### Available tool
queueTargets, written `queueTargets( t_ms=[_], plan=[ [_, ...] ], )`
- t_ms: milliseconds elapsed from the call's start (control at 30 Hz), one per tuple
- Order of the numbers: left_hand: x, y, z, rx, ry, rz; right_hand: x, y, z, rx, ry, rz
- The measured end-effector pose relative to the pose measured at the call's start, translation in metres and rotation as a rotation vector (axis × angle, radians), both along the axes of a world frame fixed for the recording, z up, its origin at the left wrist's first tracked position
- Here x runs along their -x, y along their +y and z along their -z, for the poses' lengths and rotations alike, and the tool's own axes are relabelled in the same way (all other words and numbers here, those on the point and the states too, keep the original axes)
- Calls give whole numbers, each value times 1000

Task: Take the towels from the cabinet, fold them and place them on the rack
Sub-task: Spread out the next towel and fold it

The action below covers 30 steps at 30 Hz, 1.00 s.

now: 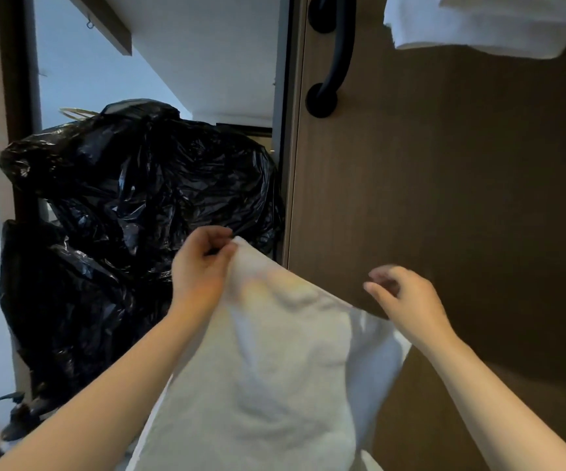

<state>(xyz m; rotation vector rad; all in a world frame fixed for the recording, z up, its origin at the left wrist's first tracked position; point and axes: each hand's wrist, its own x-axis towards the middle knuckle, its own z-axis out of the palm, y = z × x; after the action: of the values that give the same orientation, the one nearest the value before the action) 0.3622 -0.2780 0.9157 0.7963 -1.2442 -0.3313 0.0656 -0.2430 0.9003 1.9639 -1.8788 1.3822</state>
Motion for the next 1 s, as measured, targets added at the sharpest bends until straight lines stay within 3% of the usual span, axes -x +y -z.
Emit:
queueTargets(
  t_ms=[133, 333, 467, 667, 833, 1000],
  plan=[
    [34, 17, 13, -9, -79, 148, -40, 10, 3, -13, -100, -318],
    [58, 32, 31, -11, -129, 269, -61, 15, 19, -93, -245, -553],
    [61, 37, 36, -40, -87, 305, -64, 14, 28, -47, -265, -525],
    [49, 48, 67, -268, -130, 363, -62, 9, 38, 66, -269, -408],
    [42, 52, 74, -224, -132, 215, -69, 11, 41, 4, -222, -439],
    [50, 54, 70, -171, -133, 248, -79, 18, 30, 138, -180, -462]
  ],
)
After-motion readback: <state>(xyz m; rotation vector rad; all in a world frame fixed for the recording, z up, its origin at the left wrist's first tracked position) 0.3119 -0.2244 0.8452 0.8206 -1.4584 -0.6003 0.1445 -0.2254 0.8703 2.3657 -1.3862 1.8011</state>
